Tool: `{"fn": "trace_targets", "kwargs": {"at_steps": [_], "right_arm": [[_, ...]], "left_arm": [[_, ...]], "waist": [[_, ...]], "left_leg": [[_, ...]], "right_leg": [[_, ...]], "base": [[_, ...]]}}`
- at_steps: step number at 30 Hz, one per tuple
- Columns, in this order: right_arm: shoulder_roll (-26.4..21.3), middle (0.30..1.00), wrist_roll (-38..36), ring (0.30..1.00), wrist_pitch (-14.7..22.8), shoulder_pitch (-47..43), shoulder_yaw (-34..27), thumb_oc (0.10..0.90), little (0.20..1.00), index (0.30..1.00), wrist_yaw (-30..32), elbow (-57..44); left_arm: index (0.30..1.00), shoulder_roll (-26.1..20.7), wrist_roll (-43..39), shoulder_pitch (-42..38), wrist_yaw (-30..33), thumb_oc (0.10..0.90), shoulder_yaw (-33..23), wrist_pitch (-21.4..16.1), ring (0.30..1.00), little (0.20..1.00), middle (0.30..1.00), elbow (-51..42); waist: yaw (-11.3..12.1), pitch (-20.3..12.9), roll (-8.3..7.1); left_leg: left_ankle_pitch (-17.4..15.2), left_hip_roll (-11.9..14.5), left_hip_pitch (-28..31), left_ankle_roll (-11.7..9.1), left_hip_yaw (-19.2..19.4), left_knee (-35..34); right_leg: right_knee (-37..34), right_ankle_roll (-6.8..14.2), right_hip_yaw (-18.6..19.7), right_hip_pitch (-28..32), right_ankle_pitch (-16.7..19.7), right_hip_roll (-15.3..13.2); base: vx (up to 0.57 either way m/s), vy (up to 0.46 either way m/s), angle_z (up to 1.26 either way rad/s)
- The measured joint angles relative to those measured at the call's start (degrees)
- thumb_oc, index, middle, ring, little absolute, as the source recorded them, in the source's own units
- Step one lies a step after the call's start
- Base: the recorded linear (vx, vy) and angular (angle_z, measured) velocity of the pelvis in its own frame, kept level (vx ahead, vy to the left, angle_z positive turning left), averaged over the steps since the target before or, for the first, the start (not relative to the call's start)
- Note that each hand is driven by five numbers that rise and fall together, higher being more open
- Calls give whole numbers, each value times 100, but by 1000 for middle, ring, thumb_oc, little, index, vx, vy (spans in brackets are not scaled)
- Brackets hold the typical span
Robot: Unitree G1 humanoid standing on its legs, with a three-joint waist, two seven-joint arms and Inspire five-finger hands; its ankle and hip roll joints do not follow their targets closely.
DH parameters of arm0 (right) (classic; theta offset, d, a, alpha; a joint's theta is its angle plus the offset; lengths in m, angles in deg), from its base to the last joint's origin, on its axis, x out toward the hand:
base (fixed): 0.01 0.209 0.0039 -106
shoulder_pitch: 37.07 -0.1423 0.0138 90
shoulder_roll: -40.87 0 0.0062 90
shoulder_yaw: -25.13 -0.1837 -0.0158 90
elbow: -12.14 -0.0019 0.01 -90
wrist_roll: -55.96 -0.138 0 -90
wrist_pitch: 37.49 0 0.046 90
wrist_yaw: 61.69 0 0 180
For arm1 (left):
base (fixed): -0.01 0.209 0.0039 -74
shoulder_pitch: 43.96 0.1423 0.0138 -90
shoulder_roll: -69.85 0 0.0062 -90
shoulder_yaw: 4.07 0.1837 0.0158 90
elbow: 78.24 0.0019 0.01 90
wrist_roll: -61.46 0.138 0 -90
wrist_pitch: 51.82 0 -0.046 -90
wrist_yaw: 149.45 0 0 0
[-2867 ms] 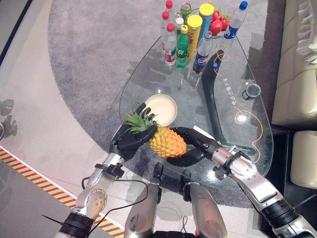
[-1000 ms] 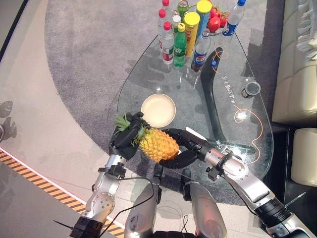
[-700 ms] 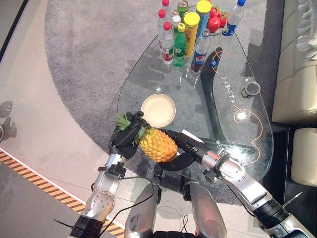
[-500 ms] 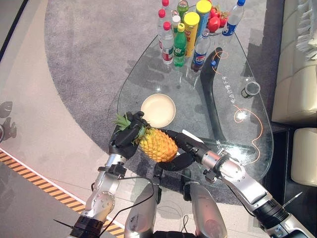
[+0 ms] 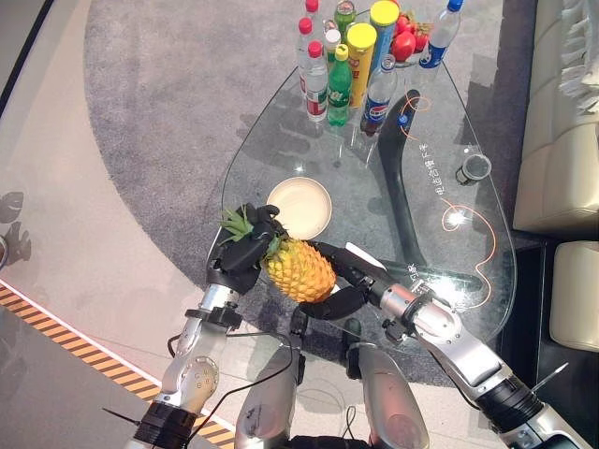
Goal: Pick up the fruit to the plate
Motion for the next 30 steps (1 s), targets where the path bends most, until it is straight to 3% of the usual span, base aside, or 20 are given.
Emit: {"fn": "trace_targets", "kwargs": {"at_steps": [18,24,30], "right_arm": [[180,900,28,900,114,565,-240,800,900,900,480,0],[171,900,28,900,112,648,-519,800,900,900,597,25],[120,900,25,900,108,621,-543,800,900,900,609,106]], "left_arm": [[300,3,652,-64,-5,100,-37,-51,300,200,300,-5],[300,-92,1276,-73,55,100,-151,-615,300,200,300,-13],[300,-262,2066,-398,523,100,-299,-783,300,200,300,-48]], "waist": [[-217,0,-1],[-276,0,-1],[-274,0,-1]], "left_leg": [[0,30,100,0,84,-86],[-1,37,92,0,128,-84],[-1,43,78,-1,133,-80]], "right_leg": [[-11,0,48,43,2,15],[-4,2,92,9,0,26],[5,0,104,-13,0,37]], "base": [[4,3,-2],[5,2,-3],[2,6,-1]]}}
